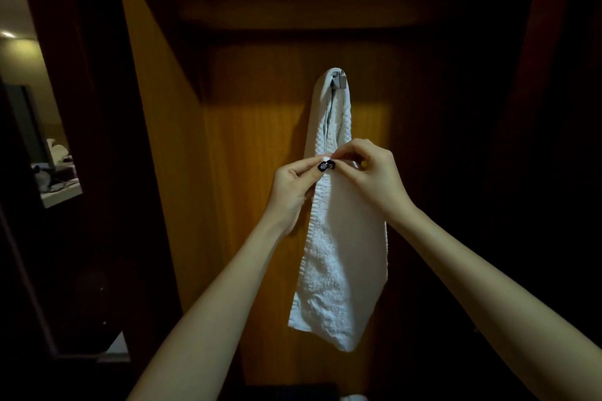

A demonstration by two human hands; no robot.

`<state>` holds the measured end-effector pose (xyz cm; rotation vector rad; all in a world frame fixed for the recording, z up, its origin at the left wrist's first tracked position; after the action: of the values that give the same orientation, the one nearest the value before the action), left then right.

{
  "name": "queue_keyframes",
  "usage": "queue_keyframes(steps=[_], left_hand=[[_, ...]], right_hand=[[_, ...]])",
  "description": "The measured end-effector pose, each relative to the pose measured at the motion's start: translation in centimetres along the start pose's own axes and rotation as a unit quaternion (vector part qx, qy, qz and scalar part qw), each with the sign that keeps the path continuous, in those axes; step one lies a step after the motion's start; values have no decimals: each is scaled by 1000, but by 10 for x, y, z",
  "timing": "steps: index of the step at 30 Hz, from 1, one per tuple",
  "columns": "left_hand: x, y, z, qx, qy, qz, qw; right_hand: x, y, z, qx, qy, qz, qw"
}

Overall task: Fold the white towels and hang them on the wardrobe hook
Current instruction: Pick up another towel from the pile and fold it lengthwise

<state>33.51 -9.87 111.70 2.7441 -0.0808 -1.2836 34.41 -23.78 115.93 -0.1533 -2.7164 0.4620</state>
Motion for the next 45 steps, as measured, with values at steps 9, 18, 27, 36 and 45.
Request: queue_keyframes(steps=[9, 18, 27, 36, 45], left_hand=[[-1, -12, -5, -58, -15, -25, 998], [-7, -49, -9, -145, -5, -94, 985], [-12, -52, -6, -147, 53, -102, 982], [-24, -49, -3, -149, 93, -153, 972], [-28, -34, -2, -87, 97, -150, 980]], right_hand=[[-6, -5, 8, -6, 39, -49, 998], [-24, -18, 20, 98, 191, -64, 975], [-19, -25, 23, 48, 163, -23, 985], [-7, -37, 17, -23, 112, -55, 992], [-25, -42, 15, -21, 169, 30, 985]])
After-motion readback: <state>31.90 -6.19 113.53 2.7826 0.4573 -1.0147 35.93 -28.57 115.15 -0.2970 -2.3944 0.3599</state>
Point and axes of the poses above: each hand's wrist, its own z-axis away from the middle knuckle, its own y-axis out of the palm, x = y × z, the point moved 6 cm from there along -z, towards the middle knuckle, and after that the axes turned 4 degrees about -z, right-handed, at the moved point
